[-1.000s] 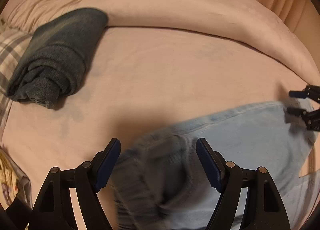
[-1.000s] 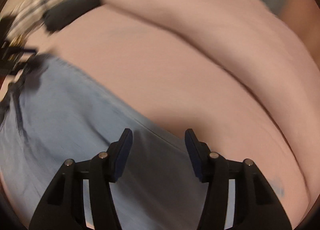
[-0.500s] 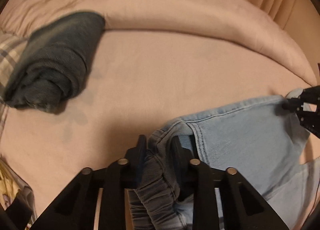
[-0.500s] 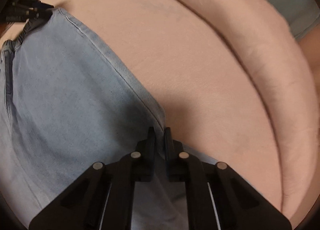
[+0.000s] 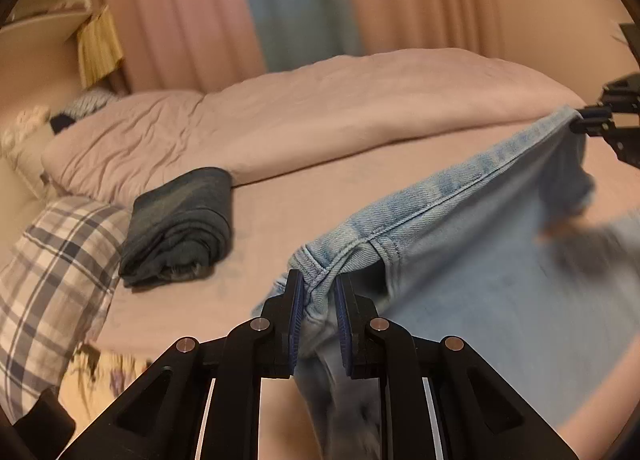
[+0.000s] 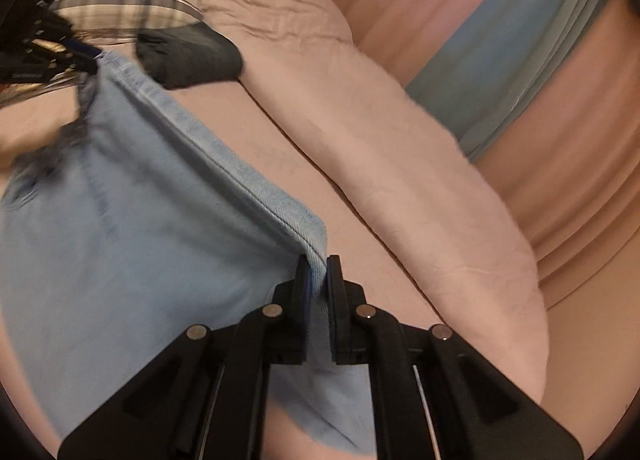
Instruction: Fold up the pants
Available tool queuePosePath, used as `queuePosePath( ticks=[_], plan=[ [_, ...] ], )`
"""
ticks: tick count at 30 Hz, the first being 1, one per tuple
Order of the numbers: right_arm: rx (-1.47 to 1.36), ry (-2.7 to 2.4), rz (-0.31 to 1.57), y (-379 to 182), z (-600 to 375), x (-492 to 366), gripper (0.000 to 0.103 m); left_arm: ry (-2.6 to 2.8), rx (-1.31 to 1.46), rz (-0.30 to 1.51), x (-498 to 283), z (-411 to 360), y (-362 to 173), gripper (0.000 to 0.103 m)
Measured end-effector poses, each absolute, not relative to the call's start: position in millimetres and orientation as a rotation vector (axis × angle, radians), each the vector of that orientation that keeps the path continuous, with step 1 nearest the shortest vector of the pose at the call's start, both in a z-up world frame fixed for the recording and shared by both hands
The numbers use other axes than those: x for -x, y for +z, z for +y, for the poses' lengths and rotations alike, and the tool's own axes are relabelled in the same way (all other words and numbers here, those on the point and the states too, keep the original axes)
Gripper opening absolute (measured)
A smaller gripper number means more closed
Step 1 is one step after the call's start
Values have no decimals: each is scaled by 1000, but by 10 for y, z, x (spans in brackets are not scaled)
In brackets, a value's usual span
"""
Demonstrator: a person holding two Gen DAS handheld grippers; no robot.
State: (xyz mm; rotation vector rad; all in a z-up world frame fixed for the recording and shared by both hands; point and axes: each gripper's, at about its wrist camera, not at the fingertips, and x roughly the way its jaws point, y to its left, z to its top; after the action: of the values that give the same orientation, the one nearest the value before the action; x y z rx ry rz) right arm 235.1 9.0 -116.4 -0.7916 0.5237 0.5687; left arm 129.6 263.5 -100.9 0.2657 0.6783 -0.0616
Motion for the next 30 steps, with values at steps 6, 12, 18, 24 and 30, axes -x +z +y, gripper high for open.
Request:
queuePosePath(
  ticks=[6, 12, 18, 24, 30],
  plan=[
    [854, 657, 570, -1520, -689, -1201, 7, -68, -298, 714, -612, 2542, -1357, 14],
    [916, 729, 724, -2229, -591, -719, 7, -7, -163, 838, -595, 2697, -1776, 11],
    [934, 707, 725, -2283, -460, -866, 7, -20, -108, 794, -657, 2672, -1729, 8],
    [919, 685, 669, -2059, -541, -691, 7, -98, 141, 784, -495, 2887, -1642, 8],
    [918, 681, 711, -2257, -497, -659, 7, -117, 470, 841, -328, 3100, -1788, 41]
  ],
)
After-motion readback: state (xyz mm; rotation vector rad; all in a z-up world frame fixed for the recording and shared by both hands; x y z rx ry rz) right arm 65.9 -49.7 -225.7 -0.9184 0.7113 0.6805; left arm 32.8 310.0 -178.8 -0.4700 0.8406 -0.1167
